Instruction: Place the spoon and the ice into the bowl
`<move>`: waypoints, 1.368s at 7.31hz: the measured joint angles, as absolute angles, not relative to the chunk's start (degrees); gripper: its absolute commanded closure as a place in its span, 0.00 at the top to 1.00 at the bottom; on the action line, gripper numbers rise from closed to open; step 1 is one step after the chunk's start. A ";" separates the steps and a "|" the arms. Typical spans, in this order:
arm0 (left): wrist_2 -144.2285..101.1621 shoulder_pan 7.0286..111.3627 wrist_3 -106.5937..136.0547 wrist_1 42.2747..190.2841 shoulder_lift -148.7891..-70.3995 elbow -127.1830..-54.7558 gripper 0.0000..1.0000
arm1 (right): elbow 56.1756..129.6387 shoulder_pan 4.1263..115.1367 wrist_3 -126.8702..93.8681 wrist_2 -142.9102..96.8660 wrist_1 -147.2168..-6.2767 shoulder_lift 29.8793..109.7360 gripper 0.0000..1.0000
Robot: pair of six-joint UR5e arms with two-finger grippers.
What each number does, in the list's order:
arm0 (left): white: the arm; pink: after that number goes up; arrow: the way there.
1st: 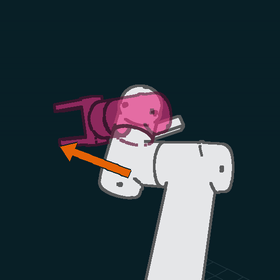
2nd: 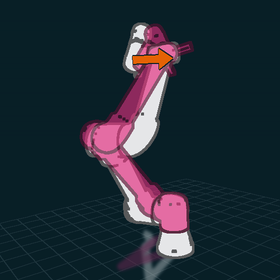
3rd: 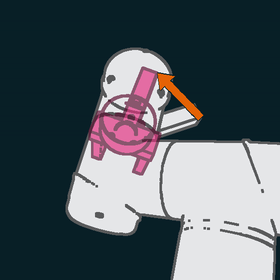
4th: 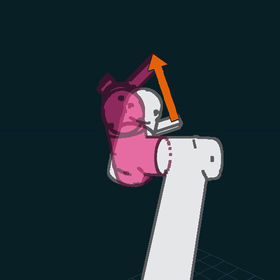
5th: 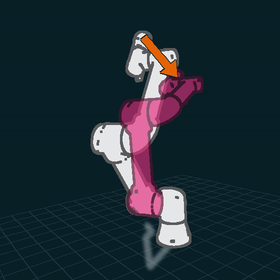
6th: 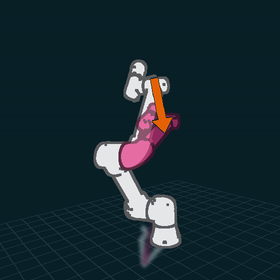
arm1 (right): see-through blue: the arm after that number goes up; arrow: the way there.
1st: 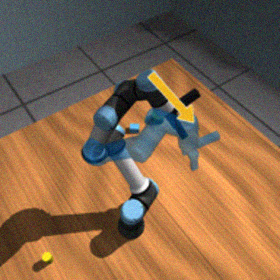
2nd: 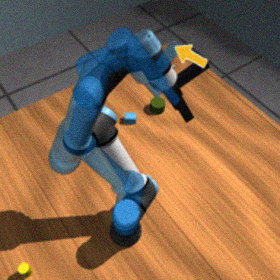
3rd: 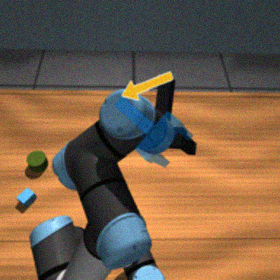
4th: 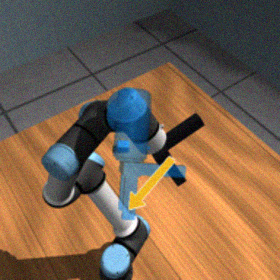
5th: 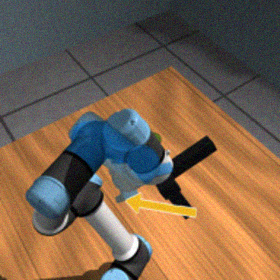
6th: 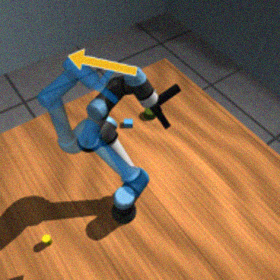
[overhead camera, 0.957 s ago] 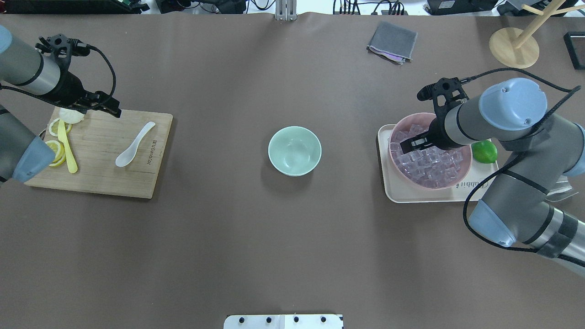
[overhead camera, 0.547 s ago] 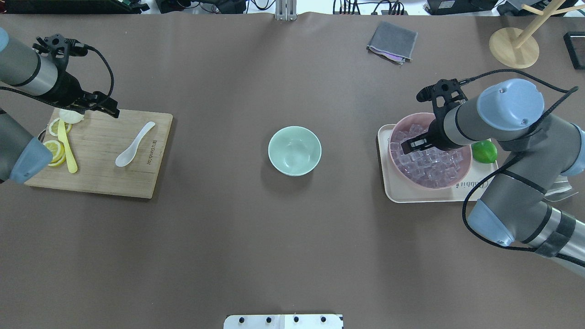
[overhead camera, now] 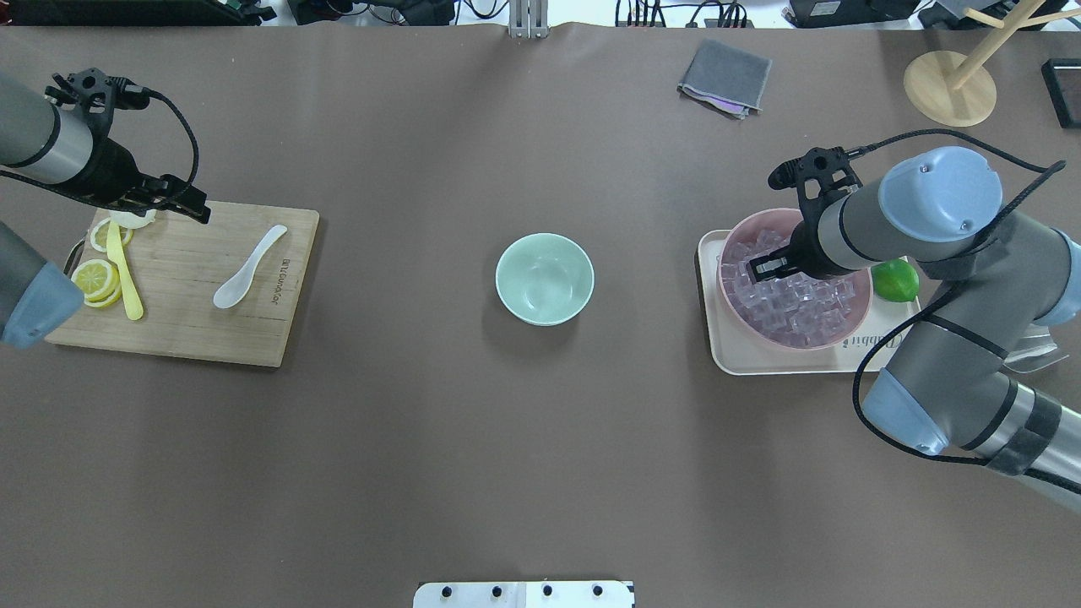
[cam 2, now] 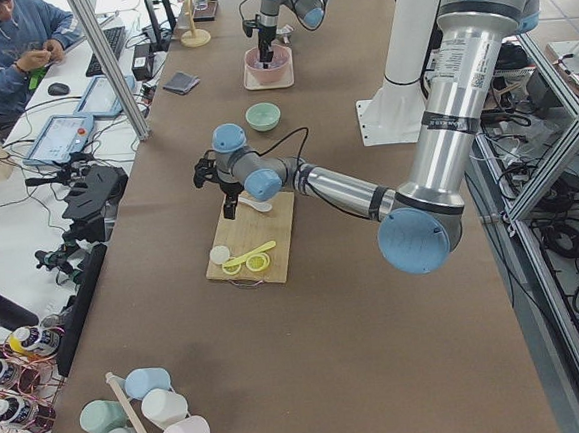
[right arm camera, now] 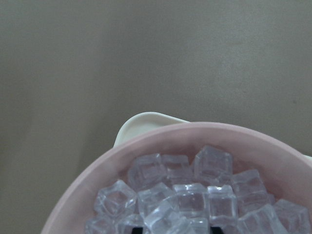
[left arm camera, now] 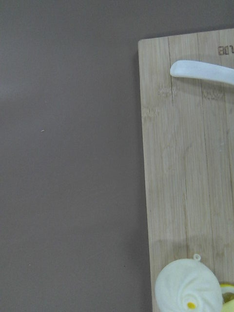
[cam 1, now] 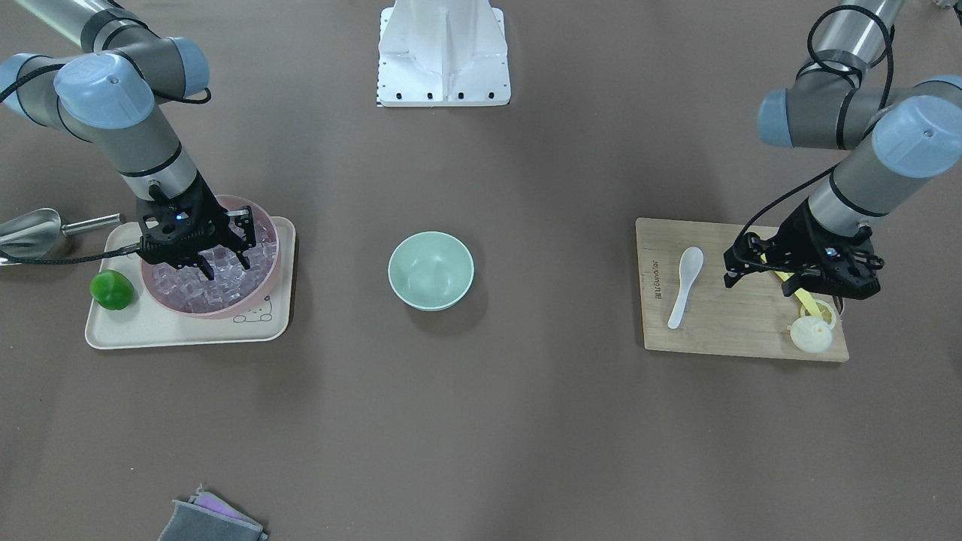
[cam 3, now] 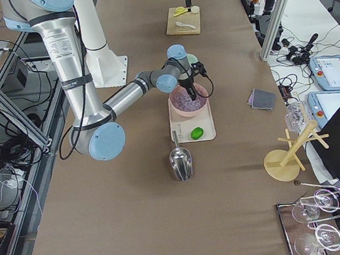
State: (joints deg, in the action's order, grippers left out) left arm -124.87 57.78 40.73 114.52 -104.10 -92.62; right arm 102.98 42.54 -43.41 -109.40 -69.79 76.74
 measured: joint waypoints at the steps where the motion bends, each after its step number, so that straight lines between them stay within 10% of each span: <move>1: -124.88 57.80 40.71 114.52 -103.66 -92.92 0.97 | 102.97 42.54 -43.36 -109.48 -69.79 76.78 0.00; 10: -124.77 57.03 40.03 115.26 -102.50 -93.02 0.97 | 109.73 46.10 -48.04 -119.17 -70.53 73.77 0.00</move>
